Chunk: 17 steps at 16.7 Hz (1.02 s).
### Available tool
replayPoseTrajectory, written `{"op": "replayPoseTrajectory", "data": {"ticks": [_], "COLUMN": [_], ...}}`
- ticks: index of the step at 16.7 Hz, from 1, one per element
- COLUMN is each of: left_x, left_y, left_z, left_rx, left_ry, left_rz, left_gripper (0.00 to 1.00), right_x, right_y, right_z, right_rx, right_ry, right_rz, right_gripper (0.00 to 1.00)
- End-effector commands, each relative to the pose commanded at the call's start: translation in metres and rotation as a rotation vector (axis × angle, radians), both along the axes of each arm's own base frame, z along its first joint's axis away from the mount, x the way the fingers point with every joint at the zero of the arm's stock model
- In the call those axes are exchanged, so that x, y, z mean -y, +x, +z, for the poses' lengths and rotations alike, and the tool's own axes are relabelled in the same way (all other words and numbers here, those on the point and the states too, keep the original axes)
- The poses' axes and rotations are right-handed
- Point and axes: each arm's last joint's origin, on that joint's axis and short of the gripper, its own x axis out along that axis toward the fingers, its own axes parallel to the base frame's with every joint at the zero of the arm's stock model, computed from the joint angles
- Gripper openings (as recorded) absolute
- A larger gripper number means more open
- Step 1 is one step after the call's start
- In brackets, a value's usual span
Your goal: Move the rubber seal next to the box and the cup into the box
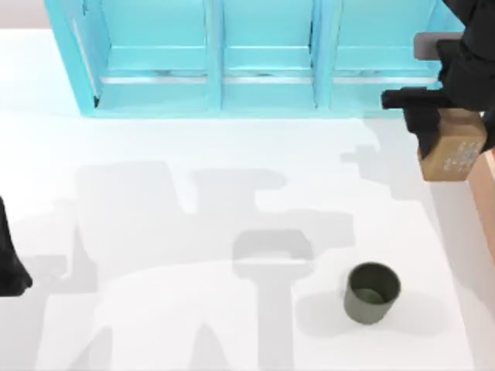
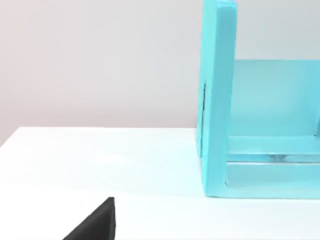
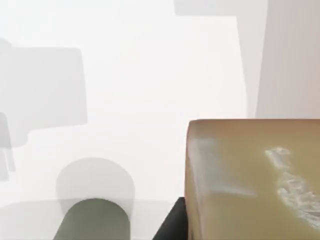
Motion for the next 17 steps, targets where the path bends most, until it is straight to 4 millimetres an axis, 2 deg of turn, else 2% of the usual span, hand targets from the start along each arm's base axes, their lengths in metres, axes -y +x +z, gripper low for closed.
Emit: {"op": "replayPoseTrajectory", "data": {"ticks": [3, 9, 13, 17], "left_x": [0.0, 0.0, 0.0, 0.0], "left_y": [0.0, 0.0, 0.0, 0.0], "left_z": [0.0, 0.0, 0.0, 0.0], "left_rx": [0.0, 0.0, 0.0, 0.0], "left_ry": [0.0, 0.0, 0.0, 0.0], "left_rz": [0.0, 0.0, 0.0, 0.0], "left_gripper": [1.0, 1.0, 1.0, 1.0], "right_x": [-0.001, 0.001, 0.001, 0.001], "right_y": [0.001, -0.001, -0.001, -0.001], "right_z": [-0.015, -0.06, -0.063, -0.063], "right_rx": [0.001, 0.002, 0.001, 0.001], "right_ry": [0.001, 0.002, 0.001, 0.001], "right_rz": [0.006, 0.0, -0.001, -0.001], "right_gripper": [0.0, 0.0, 0.0, 0.3]}}
